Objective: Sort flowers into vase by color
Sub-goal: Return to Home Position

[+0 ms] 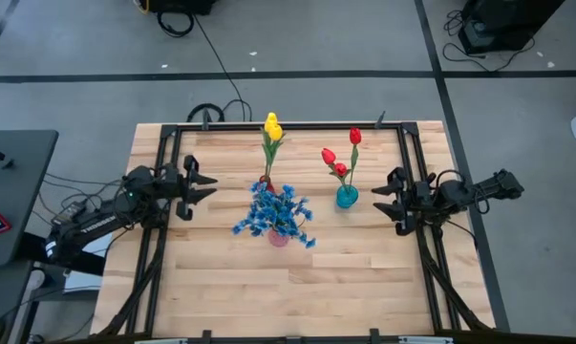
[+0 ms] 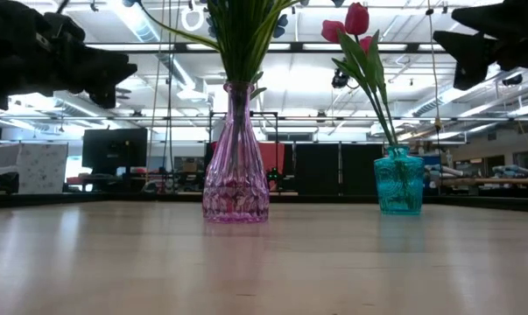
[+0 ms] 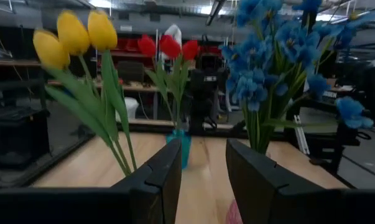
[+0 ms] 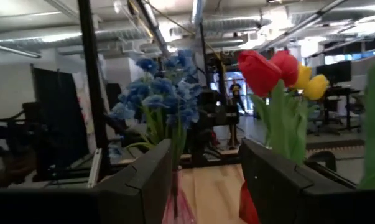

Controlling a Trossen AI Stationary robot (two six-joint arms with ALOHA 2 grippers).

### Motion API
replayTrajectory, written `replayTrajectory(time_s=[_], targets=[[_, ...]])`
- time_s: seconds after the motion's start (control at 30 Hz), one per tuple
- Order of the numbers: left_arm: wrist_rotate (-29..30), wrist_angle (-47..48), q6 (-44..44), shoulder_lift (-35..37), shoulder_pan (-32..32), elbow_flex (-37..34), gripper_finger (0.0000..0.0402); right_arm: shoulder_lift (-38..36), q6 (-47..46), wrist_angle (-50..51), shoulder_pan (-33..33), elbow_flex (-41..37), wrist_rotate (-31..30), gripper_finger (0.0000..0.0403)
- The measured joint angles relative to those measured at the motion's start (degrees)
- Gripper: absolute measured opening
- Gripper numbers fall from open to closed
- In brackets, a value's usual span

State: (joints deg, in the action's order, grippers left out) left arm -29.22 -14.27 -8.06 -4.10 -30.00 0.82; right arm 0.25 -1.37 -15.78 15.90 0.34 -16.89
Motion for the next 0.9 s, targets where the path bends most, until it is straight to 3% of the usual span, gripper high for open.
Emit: replayTrajectory(time_s=[0.23, 0.37, 0.57, 0.73, 0.9], targets=[[1.1, 2.9, -1.3, 1.9, 0.1, -0.3, 0.013, 0.0, 0.4, 4.4, 0.0, 0.0, -0.3, 0.0193], [7.8, 5.5, -0.5, 2.0, 0.1, -0.3, 0.013, 0.0, -0.5, 7.4, 0.0, 0.0, -4.5, 0.019], [23.5, 12.1, 0.6, 2.0, 0.1, -0.4, 0.013, 0.0, -2.0, 7.4, 0.0, 0.0, -11.4, 0.0189], [28.1, 11.3, 0.6, 1.9, 0.1, -0.4, 0.013, 0.0, -1.9, 7.3, 0.0, 0.0, -11.6, 0.019], [28.3, 10.6, -1.5, 1.9, 0.1, -0.4, 0.013, 0.0, -1.9, 7.3, 0.0, 0.0, -11.6, 0.019]])
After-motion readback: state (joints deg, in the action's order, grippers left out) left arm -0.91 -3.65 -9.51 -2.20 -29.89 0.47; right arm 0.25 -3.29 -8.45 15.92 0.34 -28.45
